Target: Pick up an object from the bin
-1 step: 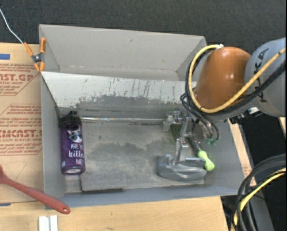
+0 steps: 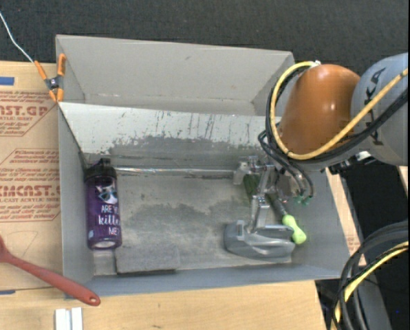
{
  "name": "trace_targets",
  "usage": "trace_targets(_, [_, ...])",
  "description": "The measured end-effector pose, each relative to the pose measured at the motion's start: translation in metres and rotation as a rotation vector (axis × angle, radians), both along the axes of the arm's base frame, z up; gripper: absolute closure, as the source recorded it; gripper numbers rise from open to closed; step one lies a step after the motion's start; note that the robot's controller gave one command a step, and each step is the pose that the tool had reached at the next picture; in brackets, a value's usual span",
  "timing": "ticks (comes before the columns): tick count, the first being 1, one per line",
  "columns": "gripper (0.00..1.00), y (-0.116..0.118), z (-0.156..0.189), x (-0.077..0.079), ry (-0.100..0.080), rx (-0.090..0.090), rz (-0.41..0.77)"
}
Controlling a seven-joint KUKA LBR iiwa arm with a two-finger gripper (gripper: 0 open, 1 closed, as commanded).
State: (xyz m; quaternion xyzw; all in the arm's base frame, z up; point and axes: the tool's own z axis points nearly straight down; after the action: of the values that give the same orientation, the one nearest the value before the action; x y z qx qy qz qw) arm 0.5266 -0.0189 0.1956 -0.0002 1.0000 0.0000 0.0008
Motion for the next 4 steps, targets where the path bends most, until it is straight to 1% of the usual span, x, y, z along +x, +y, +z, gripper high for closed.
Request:
trace_targets(1, [0.0,-0.074,-0.109,-0.039,0.003,0.0,0.043])
trace_targets(2, [0.0,-0.069,-0.046,-0.043,0.001,0.002,-0.028])
trace_targets(3, [0.0,-0.082,-0.097,-0.043,0.004,0.001,-0.046])
trace_targets(4, [0.0,-0.08,-0.124,-0.041,-0.011,0.001,-0.027])
